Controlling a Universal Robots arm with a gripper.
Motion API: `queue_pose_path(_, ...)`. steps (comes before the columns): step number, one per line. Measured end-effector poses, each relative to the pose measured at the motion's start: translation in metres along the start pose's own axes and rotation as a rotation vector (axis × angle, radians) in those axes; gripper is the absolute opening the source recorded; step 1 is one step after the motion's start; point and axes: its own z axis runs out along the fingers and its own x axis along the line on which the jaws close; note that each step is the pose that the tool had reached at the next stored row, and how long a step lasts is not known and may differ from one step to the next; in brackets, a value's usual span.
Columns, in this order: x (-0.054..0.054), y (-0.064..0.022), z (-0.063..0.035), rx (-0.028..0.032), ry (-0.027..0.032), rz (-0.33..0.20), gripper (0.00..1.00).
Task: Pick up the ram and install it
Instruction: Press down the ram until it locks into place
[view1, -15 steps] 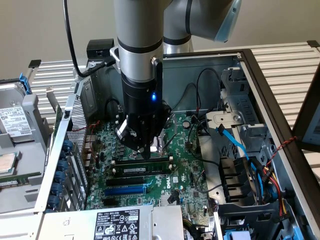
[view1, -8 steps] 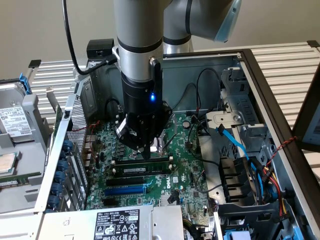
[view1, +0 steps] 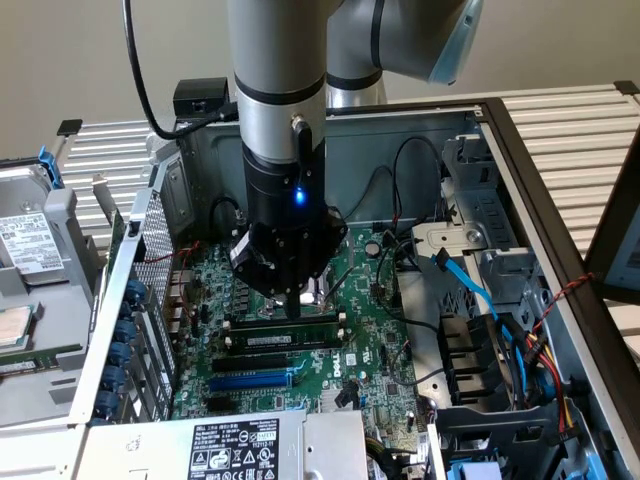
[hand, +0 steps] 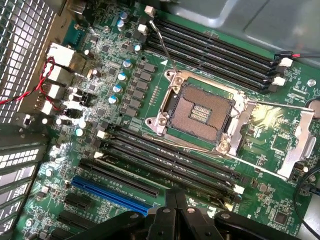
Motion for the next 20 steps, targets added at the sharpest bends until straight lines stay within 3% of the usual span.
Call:
queue_pose_path(3,0.0000,0.0000,-0.0009,-0.0007,-0.0036,0.171,0.11)
queue_pose_path(9,0.0000,0.0000,-0.0011,-0.0014,-0.0053,0.244,0.11)
queue_pose_path(11,0.0000,0.0000,-0.0012,-0.0022,-0.0065,0.299,0.11)
queue_pose_path(20,0.0002,-0.0006,-0.0012,-0.0025,-0.0070,0.318,0.11)
